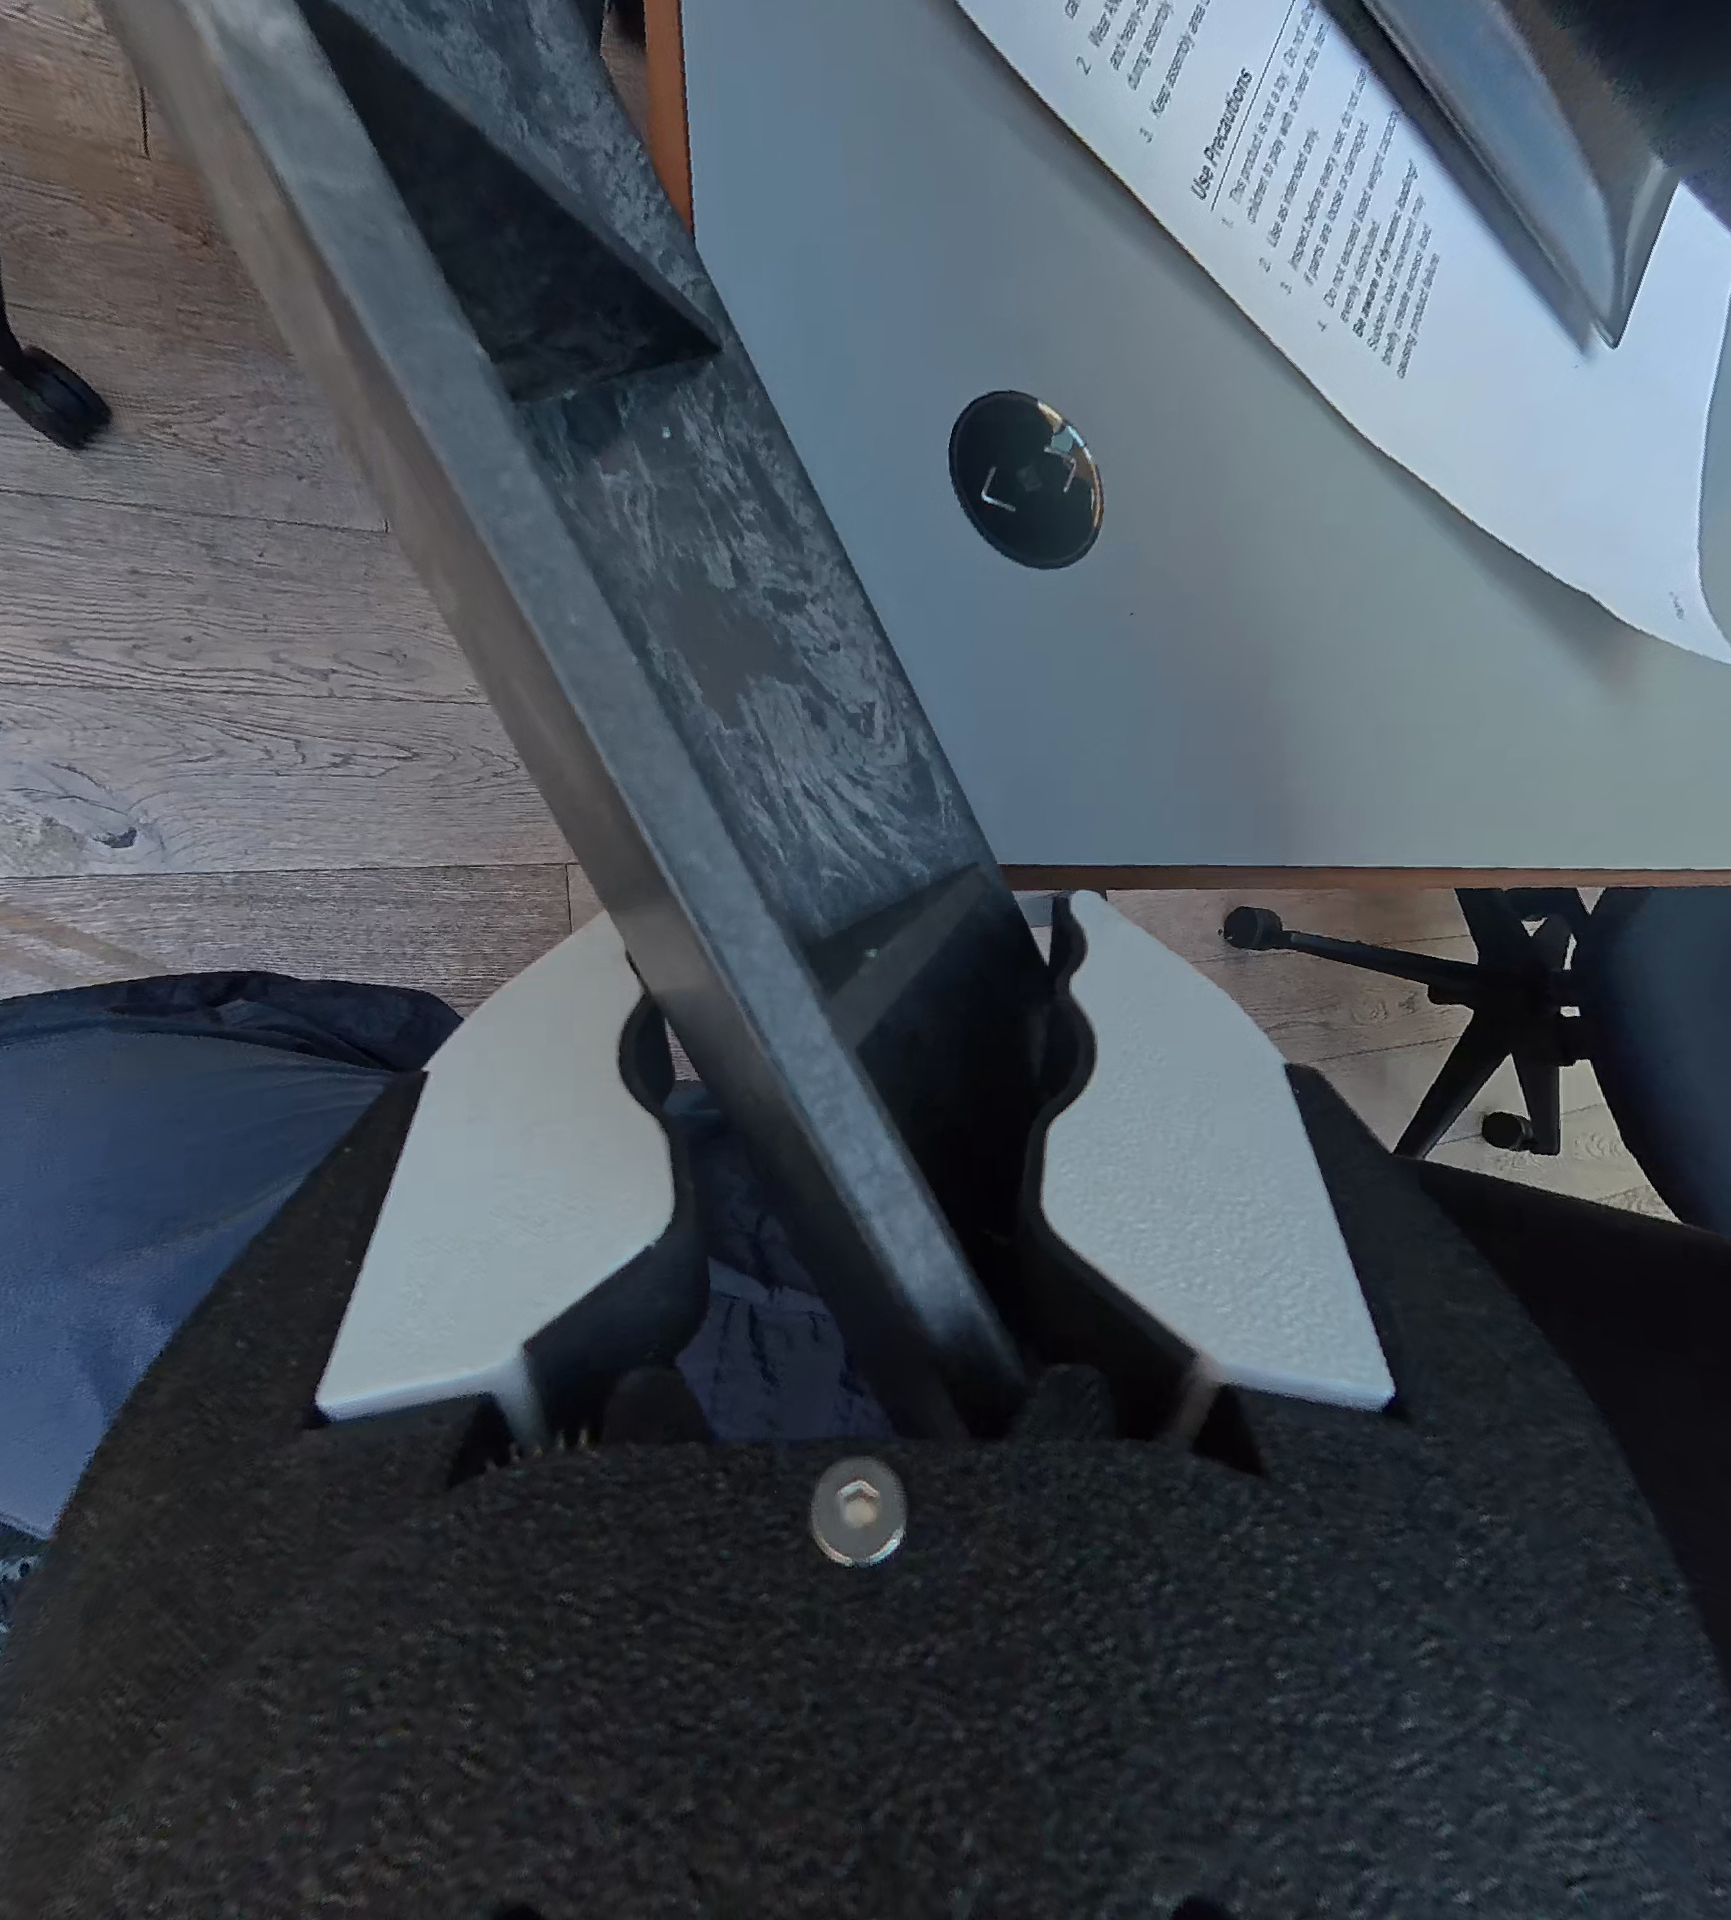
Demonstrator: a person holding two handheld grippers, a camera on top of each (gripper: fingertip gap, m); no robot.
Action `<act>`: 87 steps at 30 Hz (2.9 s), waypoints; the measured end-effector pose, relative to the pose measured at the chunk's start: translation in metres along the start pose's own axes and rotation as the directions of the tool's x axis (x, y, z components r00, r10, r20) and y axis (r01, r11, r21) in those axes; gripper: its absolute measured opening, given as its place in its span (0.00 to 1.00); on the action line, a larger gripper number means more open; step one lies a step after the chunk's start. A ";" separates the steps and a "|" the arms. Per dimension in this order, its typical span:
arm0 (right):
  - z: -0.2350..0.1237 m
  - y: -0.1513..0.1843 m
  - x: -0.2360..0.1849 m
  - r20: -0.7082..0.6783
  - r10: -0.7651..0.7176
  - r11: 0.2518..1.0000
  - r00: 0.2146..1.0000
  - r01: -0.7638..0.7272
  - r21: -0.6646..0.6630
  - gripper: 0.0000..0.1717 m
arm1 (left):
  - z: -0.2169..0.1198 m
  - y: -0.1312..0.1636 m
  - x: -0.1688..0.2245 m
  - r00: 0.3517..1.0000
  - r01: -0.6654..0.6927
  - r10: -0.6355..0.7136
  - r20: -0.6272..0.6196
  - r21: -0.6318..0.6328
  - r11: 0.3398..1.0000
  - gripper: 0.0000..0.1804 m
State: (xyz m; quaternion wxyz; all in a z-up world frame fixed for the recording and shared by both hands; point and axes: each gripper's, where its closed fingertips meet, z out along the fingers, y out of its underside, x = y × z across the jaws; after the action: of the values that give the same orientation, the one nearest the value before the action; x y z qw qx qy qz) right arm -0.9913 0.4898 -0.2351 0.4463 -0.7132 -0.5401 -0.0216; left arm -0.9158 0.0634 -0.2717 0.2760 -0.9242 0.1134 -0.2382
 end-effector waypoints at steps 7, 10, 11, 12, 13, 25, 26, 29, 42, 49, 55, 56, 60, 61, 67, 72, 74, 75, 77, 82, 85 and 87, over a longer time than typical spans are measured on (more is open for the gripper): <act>-0.012 0.008 0.000 -0.074 0.049 0.999 0.996 -0.048 0.021 0.01 | -0.002 -0.002 0.002 0.999 0.013 -0.012 -0.035 0.018 1.000 0.41; -0.021 0.022 -0.003 -0.075 0.071 0.997 0.995 -0.071 0.015 0.03 | -0.004 -0.003 0.003 0.998 0.021 -0.020 -0.054 0.029 0.999 0.42; -0.025 0.025 -0.003 -0.081 0.083 0.996 0.993 -0.081 0.026 0.03 | -0.004 -0.003 0.003 0.998 0.022 -0.020 -0.058 0.031 0.999 0.42; -0.031 0.027 -0.003 -0.087 0.098 0.995 0.991 -0.095 0.042 0.02 | -0.004 -0.004 0.004 0.998 0.023 -0.021 -0.062 0.032 0.999 0.42; -0.036 0.028 -0.003 -0.090 0.115 0.992 0.989 -0.110 0.059 0.02 | -0.005 -0.004 0.004 0.998 0.024 -0.021 -0.065 0.034 0.999 0.42; -0.115 0.016 -0.006 -0.097 0.223 0.950 0.970 -0.194 0.244 0.03 | -0.017 -0.016 0.007 0.995 0.015 0.000 -0.099 0.149 0.989 0.51; -0.121 0.016 -0.008 -0.094 0.230 0.946 0.969 -0.200 0.255 0.03 | -0.019 -0.018 0.007 0.995 0.016 0.001 -0.099 0.171 0.985 0.52; -0.137 0.018 -0.016 -0.070 0.261 0.928 0.963 -0.230 0.293 0.04 | -0.029 -0.027 0.007 0.996 0.012 0.011 -0.088 0.258 0.966 0.53; -0.168 0.016 -0.046 0.000 0.318 0.857 0.948 -0.287 0.429 0.04 | -0.137 -0.083 -0.015 0.993 -0.094 0.008 0.115 0.771 0.630 0.49; -0.162 0.020 -0.062 0.032 0.329 0.838 0.944 -0.307 0.450 0.04 | -0.174 -0.110 0.010 0.908 -0.419 0.153 0.390 0.833 0.360 0.34; -0.170 0.021 -0.066 0.025 0.323 0.821 0.946 -0.293 0.490 0.04 | -0.163 -0.114 -0.001 0.930 -0.368 0.139 0.341 0.829 0.422 0.39; -0.174 0.019 -0.067 0.016 0.309 0.825 0.951 -0.277 0.492 0.04 | -0.162 -0.112 -0.003 0.938 -0.346 0.138 0.318 0.834 0.431 0.40; -0.195 0.002 -0.079 -0.027 0.231 0.847 0.972 -0.188 0.498 0.04 | -0.161 -0.098 -0.014 0.936 -0.351 0.165 0.310 0.842 0.409 0.41; -0.202 -0.004 -0.084 -0.024 0.227 0.847 0.974 -0.185 0.499 0.04 | -0.159 -0.093 -0.018 0.934 -0.355 0.174 0.310 0.840 0.410 0.41; -0.239 -0.013 -0.114 0.044 0.223 0.855 0.974 -0.217 0.470 0.06 | -0.140 -0.061 -0.050 0.955 -0.296 0.163 0.248 0.836 0.462 0.42; -0.234 0.093 0.002 0.004 0.334 0.925 0.943 -0.328 0.191 0.08 | -0.127 -0.038 -0.057 0.948 -0.318 0.197 0.251 0.788 0.527 0.42; -0.216 0.138 0.042 0.151 0.500 0.849 0.853 -0.517 0.110 0.08 | -0.124 -0.031 -0.062 0.955 -0.294 0.187 0.229 0.794 0.532 0.42; -0.204 0.160 0.051 0.190 0.527 0.839 0.828 -0.543 0.036 0.09 | -0.121 -0.029 -0.063 0.962 -0.272 0.180 0.207 0.802 0.532 0.42; -0.184 0.196 0.058 0.201 0.542 0.839 0.816 -0.537 -0.082 0.09 | -0.114 -0.024 -0.067 0.970 -0.238 0.171 0.171 0.806 0.542 0.42; -0.160 0.220 0.054 0.214 0.525 0.851 0.824 -0.503 -0.151 0.10 | -0.103 -0.016 -0.074 0.970 -0.236 0.186 0.155 0.781 0.578 0.42; -0.157 0.221 0.054 0.214 0.515 0.857 0.830 -0.491 -0.157 0.11 | -0.102 -0.016 -0.082 0.976 -0.212 0.172 0.136 0.780 0.589 0.41; -0.158 0.220 0.051 0.231 0.508 0.861 0.830 -0.481 -0.164 0.12 | -0.101 -0.017 -0.086 0.979 -0.196 0.162 0.123 0.781 0.593 0.41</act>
State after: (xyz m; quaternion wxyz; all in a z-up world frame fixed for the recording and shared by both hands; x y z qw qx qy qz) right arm -0.7250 0.4205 -0.2490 0.3241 -0.8460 -0.3903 0.1640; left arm -1.0394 0.0605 -0.2211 0.6787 -0.6967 0.0836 -0.2169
